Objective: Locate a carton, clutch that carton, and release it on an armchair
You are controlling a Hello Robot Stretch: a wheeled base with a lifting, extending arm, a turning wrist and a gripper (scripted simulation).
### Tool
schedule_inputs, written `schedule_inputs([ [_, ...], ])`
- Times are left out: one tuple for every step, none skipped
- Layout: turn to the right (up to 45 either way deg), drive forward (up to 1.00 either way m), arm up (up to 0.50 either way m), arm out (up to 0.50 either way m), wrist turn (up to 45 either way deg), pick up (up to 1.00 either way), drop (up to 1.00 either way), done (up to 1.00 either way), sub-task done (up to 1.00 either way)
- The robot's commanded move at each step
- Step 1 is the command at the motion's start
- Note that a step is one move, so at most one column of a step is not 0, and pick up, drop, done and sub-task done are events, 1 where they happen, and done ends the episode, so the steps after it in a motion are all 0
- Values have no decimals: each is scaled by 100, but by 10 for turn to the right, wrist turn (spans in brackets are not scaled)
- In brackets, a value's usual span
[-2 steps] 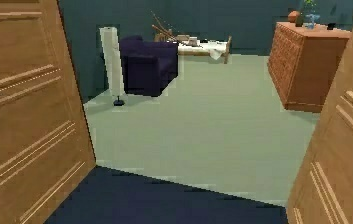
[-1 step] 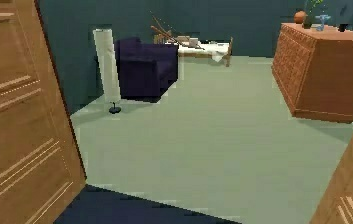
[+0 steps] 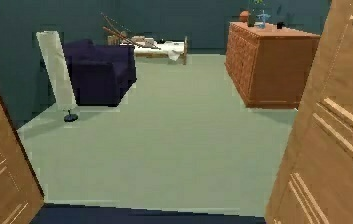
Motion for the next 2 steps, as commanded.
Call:
schedule_inputs([
  [0,100,0,0,0,0,0,0,0],
  [0,100,0,0,0,0,0,0,0],
])
